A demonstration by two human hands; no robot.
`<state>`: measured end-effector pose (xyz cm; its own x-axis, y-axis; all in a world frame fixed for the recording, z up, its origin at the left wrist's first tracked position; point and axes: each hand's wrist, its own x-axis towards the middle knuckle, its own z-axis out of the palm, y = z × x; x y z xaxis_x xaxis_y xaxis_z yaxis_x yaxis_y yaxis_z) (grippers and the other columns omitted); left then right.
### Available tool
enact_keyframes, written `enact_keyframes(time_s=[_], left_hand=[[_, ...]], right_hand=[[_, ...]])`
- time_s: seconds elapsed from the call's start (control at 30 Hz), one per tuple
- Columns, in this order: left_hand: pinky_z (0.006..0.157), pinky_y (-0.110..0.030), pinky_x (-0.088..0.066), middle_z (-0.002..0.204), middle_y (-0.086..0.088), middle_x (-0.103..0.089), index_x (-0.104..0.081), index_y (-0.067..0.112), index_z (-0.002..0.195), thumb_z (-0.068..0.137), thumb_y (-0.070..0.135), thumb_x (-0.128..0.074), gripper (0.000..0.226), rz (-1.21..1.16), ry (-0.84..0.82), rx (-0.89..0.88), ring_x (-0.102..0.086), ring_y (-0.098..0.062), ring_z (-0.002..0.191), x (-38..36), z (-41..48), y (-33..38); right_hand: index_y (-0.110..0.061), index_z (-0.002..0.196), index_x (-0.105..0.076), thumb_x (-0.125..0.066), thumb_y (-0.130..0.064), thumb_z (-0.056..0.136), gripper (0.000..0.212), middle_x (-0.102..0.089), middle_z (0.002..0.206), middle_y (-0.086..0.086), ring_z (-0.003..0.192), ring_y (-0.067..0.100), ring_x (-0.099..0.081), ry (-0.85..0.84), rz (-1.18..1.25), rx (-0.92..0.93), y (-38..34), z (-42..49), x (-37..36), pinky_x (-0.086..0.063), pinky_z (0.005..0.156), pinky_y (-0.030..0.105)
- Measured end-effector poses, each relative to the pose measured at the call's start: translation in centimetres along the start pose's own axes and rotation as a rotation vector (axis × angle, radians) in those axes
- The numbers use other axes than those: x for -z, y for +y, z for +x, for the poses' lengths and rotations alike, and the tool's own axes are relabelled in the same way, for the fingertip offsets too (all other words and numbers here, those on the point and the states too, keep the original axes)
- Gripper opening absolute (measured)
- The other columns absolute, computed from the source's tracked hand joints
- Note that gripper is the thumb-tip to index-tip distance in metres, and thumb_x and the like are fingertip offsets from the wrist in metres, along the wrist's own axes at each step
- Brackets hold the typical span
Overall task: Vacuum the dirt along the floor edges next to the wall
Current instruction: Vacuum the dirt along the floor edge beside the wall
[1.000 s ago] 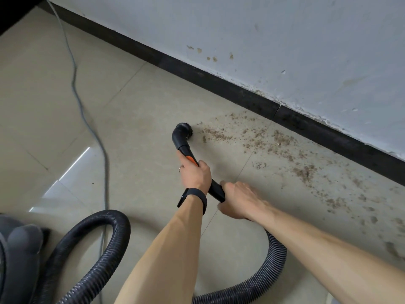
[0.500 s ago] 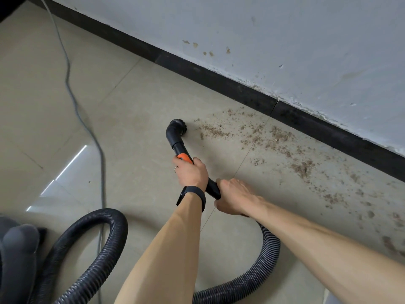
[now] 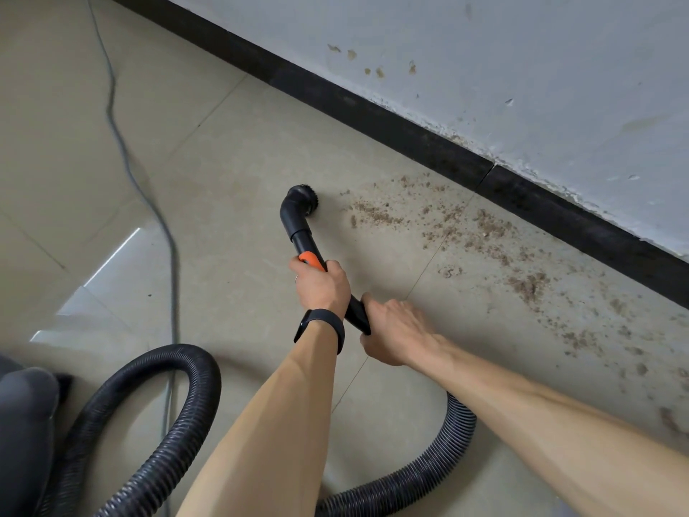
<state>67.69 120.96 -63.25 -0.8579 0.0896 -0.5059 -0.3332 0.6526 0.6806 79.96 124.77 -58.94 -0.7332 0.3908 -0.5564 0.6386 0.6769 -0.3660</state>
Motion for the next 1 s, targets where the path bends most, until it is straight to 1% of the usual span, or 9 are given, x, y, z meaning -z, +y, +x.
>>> enact_keyframes(time_s=[0.1, 0.2, 0.33, 0.4, 0.57, 0.67, 0.77, 0.87, 1.0], left_hand=[[0.076, -0.050, -0.059, 0.091, -0.011, -0.059, -0.031, 0.023, 0.119, 0.076, 0.035, -0.041, 0.045, 0.004, -0.017, -0.011, -0.067, -0.040, 0.077, -0.5, 0.1, 0.5], [0.076, -0.051, -0.058, 0.091, -0.012, -0.060, -0.029, 0.026, 0.113, 0.074, 0.037, -0.040, 0.042, 0.019, -0.034, -0.028, -0.067, -0.040, 0.077, -1.4, -0.1, 0.9], [0.074, -0.051, -0.058, 0.090, -0.013, -0.060, -0.030, 0.022, 0.113, 0.082, 0.030, -0.043, 0.035, 0.043, -0.048, -0.065, -0.067, -0.041, 0.075, -2.4, -0.6, 1.4], [0.074, -0.051, -0.058, 0.090, -0.013, -0.060, -0.028, 0.024, 0.108, 0.083, 0.028, -0.044, 0.030, 0.058, -0.048, -0.074, -0.067, -0.041, 0.076, -2.7, -0.8, 1.6], [0.074, -0.052, -0.058, 0.092, -0.015, -0.061, -0.027, 0.026, 0.107, 0.076, 0.034, -0.039, 0.034, 0.074, -0.057, -0.089, -0.067, -0.041, 0.075, -3.5, -1.4, 1.7], [0.074, -0.052, -0.058, 0.093, -0.016, -0.061, -0.027, 0.026, 0.106, 0.077, 0.034, -0.040, 0.033, 0.096, -0.066, -0.090, -0.066, -0.041, 0.076, -3.9, -1.8, 2.0], [0.075, -0.051, -0.058, 0.095, -0.016, -0.060, -0.030, 0.021, 0.111, 0.083, 0.029, -0.044, 0.033, 0.132, -0.061, -0.096, -0.066, -0.040, 0.078, -4.3, -2.3, 2.6], [0.077, -0.050, -0.057, 0.099, -0.017, -0.059, -0.034, 0.014, 0.120, 0.090, 0.022, -0.048, 0.034, 0.161, -0.057, -0.104, -0.065, -0.038, 0.081, -4.6, -2.8, 3.4], [0.076, -0.044, -0.054, 0.101, -0.016, -0.058, -0.036, 0.011, 0.121, 0.093, 0.019, -0.048, 0.032, 0.189, -0.078, -0.125, -0.062, -0.037, 0.084, -5.4, -3.5, 4.0]], right_hand=[[-0.014, 0.112, -0.046, -0.057, -0.019, 0.090, 0.025, -0.053, 0.085, 0.008, 0.082, 0.036, -0.053, 0.015, 0.011, -0.033, 0.2, 0.0, 0.4, -0.039, 0.066, 0.037], [-0.014, 0.110, -0.046, -0.057, -0.019, 0.090, 0.023, -0.057, 0.088, 0.010, 0.087, 0.038, -0.059, 0.014, 0.029, -0.056, 0.8, -0.1, 0.7, -0.040, 0.067, 0.037], [-0.017, 0.102, -0.041, -0.056, -0.018, 0.089, 0.020, -0.053, 0.085, 0.008, 0.080, 0.035, -0.049, 0.008, 0.072, -0.092, 1.7, -0.1, 0.8, -0.038, 0.066, 0.037], [-0.018, 0.100, -0.040, -0.056, -0.018, 0.088, 0.020, -0.051, 0.082, 0.006, 0.079, 0.035, -0.049, 0.015, 0.084, -0.099, 2.0, -0.1, 0.8, -0.040, 0.066, 0.038], [-0.018, 0.100, -0.040, -0.055, -0.019, 0.090, 0.018, -0.048, 0.076, 0.002, 0.076, 0.034, -0.052, 0.019, 0.091, -0.095, 2.7, -0.6, 0.6, -0.040, 0.065, 0.037], [-0.018, 0.101, -0.042, -0.054, -0.019, 0.091, 0.016, -0.048, 0.075, 0.000, 0.075, 0.032, -0.053, 0.024, 0.109, -0.093, 3.3, -0.8, 0.7, -0.041, 0.065, 0.038], [-0.019, 0.100, -0.041, -0.054, -0.020, 0.092, 0.015, -0.050, 0.076, 0.000, 0.075, 0.032, -0.053, 0.029, 0.124, -0.092, 3.7, -1.0, 0.8, -0.042, 0.065, 0.038], [-0.019, 0.100, -0.041, -0.054, -0.020, 0.091, 0.015, -0.051, 0.077, 0.001, 0.075, 0.033, -0.053, 0.026, 0.147, -0.103, 4.2, -1.1, 1.0, -0.039, 0.063, 0.038], [-0.019, 0.098, -0.042, -0.053, -0.017, 0.089, 0.014, -0.057, 0.082, 0.003, 0.076, 0.032, -0.055, 0.003, 0.202, -0.123, 5.0, -1.5, 1.5, -0.041, 0.062, 0.038]])
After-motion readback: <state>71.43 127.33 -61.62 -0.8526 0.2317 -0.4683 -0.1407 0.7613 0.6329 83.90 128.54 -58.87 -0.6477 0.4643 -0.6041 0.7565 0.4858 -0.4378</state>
